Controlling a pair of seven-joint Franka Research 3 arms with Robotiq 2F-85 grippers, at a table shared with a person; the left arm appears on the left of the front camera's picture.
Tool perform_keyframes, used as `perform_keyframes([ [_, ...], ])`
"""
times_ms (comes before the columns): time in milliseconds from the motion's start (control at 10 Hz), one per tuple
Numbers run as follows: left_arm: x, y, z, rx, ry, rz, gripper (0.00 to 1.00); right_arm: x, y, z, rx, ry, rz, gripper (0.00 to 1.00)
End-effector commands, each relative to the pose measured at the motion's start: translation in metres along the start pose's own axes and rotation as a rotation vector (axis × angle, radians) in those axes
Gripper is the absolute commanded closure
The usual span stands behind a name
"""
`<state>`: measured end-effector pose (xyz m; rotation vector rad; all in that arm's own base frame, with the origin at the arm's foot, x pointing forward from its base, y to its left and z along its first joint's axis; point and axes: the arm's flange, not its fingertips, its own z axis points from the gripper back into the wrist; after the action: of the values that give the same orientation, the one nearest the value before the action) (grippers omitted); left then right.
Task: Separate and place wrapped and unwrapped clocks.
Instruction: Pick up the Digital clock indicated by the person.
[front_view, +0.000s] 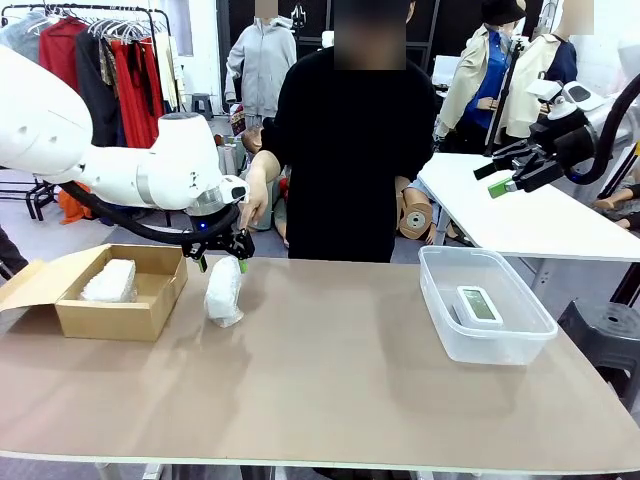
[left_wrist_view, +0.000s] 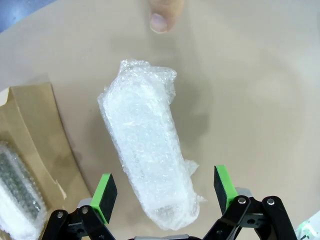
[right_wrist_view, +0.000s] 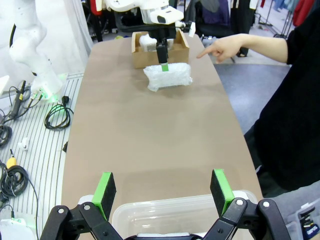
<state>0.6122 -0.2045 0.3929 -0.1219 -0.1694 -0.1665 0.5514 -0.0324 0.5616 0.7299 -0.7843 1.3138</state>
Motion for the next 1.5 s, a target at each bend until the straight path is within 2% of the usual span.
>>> perform_keyframes([
  [0, 0.008, -0.003, -0.002, 0.03, 0.014, 0.032, 0.0, 0.002, 0.0, 0.001, -0.002, -0.003, 0.003, 0.0],
  [800, 0.015, -0.001, -0.039, 0.07, 0.076, 0.081, 0.0, 0.002, 0.0, 0.001, -0.002, -0.003, 0.003, 0.0],
  [1000, 0.015, 0.0, -0.046, 0.081, 0.096, 0.05, 0.0, 0.002, 0.0, 0.001, -0.002, -0.003, 0.003, 0.0],
  [1100, 0.013, 0.002, -0.048, 0.098, 0.113, 0.014, 0.19, 0.002, 0.0, 0.001, -0.002, -0.003, 0.003, 0.0],
  [1400, 0.012, 0.003, -0.043, 0.11, 0.112, 0.024, 0.77, 0.002, 0.0, 0.001, -0.002, -0.003, 0.003, 0.0],
])
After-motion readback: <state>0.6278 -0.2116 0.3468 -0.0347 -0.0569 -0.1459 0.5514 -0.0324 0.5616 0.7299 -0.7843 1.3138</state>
